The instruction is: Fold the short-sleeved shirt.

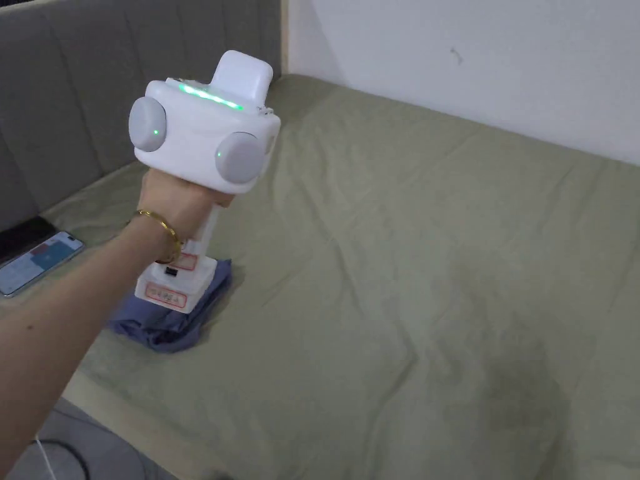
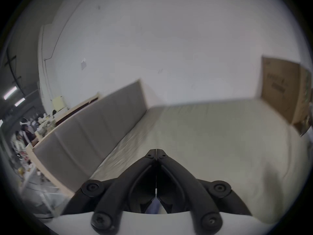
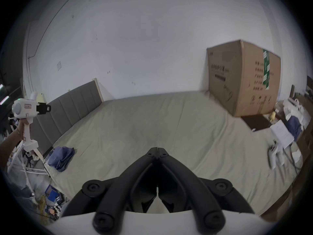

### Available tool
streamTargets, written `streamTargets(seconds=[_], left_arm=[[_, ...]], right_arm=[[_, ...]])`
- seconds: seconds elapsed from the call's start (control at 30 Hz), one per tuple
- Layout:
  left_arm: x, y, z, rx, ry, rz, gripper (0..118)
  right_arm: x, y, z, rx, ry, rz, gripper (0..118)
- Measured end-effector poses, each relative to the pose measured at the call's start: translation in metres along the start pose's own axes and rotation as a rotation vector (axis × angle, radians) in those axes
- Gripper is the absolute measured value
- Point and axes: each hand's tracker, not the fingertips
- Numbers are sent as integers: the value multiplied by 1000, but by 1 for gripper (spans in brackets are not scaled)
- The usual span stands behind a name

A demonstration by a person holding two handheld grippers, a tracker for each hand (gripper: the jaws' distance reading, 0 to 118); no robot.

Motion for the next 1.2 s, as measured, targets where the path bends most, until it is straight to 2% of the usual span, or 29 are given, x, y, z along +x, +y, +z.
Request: streamTargets(seconds=[0.17, 0.3, 0.4, 0.7, 1.2], left_arm=[[62, 21, 66, 212, -145, 96, 0], [100, 11, 103, 274, -247, 169, 0], [123, -5, 123, 266, -289, 181, 0], [156, -69, 154, 242, -363, 144, 0], [153, -120, 163, 130, -362, 113, 0]], right_arm=[[0, 35, 33, 110, -77, 89, 0], [-1, 54, 58, 176, -128, 88, 0], [2, 58, 73, 224, -175, 117, 0], [7, 29, 98, 275, -201, 101, 0], [10, -19, 89, 177, -176, 60, 0]])
